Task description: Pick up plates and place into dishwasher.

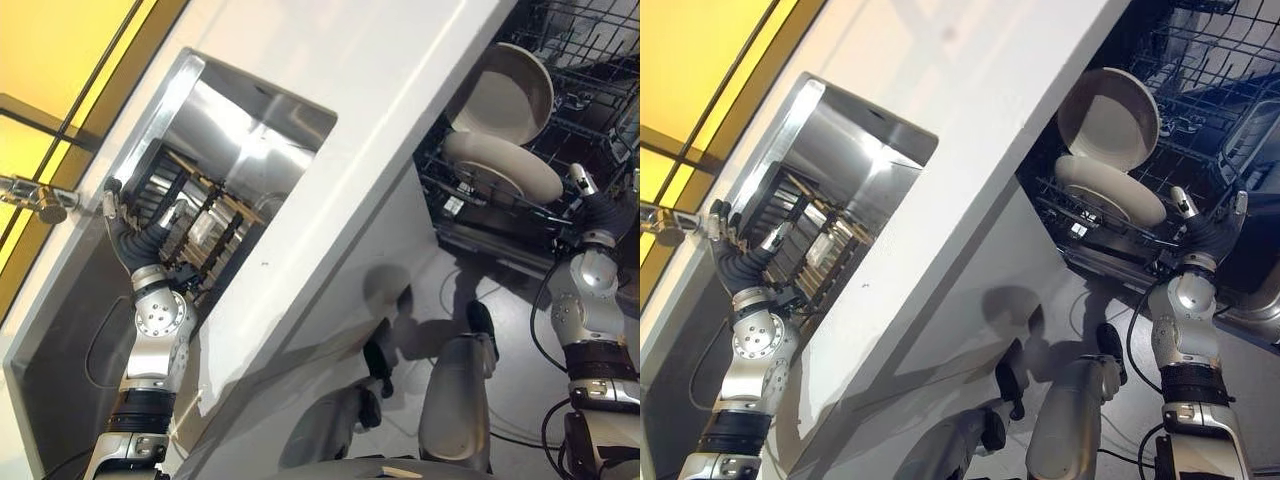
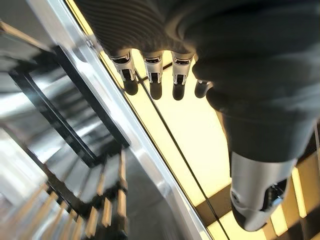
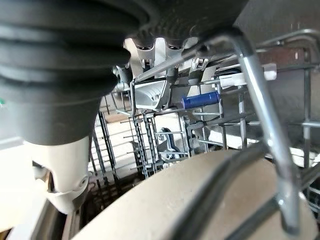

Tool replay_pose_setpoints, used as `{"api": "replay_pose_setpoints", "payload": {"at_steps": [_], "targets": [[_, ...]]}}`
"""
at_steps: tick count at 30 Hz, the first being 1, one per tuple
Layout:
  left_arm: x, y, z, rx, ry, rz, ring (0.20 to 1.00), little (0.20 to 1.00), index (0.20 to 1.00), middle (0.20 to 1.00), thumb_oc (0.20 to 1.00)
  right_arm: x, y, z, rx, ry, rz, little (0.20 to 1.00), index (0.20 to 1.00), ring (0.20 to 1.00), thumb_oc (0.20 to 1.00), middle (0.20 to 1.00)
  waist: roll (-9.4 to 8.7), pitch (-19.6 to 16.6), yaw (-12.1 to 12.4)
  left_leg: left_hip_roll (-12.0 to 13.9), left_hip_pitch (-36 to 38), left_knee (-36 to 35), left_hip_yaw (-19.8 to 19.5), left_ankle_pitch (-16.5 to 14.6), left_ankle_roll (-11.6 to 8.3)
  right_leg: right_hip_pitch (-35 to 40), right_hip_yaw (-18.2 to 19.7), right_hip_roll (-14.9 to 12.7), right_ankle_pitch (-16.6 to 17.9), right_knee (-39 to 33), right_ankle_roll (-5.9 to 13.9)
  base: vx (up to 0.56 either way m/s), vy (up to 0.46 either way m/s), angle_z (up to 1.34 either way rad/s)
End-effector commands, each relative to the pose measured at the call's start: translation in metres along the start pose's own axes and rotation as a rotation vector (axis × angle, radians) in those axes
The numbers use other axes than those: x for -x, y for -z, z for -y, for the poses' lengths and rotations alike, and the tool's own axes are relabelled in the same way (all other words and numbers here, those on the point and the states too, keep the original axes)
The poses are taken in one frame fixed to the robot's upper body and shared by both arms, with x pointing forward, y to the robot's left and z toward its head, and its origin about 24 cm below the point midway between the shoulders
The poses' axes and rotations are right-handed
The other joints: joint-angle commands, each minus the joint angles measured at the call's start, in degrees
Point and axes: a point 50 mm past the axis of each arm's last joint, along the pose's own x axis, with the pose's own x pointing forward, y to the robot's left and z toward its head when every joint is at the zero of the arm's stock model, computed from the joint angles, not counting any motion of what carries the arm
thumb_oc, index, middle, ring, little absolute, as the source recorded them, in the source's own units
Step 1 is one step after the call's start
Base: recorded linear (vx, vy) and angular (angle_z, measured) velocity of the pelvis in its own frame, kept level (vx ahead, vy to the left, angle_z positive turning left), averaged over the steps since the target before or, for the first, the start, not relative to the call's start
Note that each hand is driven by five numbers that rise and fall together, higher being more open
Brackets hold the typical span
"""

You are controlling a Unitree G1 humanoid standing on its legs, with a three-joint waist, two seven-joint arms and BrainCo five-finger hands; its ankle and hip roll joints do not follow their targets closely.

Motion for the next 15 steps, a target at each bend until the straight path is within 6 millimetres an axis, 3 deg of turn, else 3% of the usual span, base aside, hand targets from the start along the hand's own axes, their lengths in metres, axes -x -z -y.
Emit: {"api": "replay_pose_setpoints", "payload": {"at_steps": [1,8,15], "targets": [[-0.01,-0.035,-0.004,0.023,-0.011,0.161,1.0,1.0,1.0,1.0,1.0,-0.004,-0.045,-0.086,-0.05,-0.35,0.166,1.0,1.0,1.0,1.0,1.0,-0.47,1.9,5.5,1.0,-4.1,10.8,-3.4,-5.5,-3.75,6.0,1.2,-6.1,5.8,-9.2,0.06,0.08,0.044,0.18],[-0.009,-0.031,-0.006,0.001,-0.005,0.146,1.0,1.0,1.0,1.0,1.0,-0.003,-0.054,-0.104,-0.061,-0.43,0.181,1.0,1.0,1.0,1.0,1.0,-1.42,1.0,7.9,0.4,-4.7,12.1,-4.6,-6.1,-3.53,7.0,-0.3,-7.3,6.6,-9.4,0.03,0.06,0.031,0.15],[-0.012,-0.031,-0.011,-0.02,-0.014,0.14,1.0,1.0,1.0,1.0,1.0,-0.006,-0.056,-0.104,-0.096,-0.443,0.182,1.0,1.0,1.0,1.0,1.0,-1.95,0.8,9.4,0.1,-5.5,13.3,-5.3,-6.4,-3.44,7.4,-1.3,-7.9,6.8,-8.7,-0.13,0.03,0.017,0.15]]}}
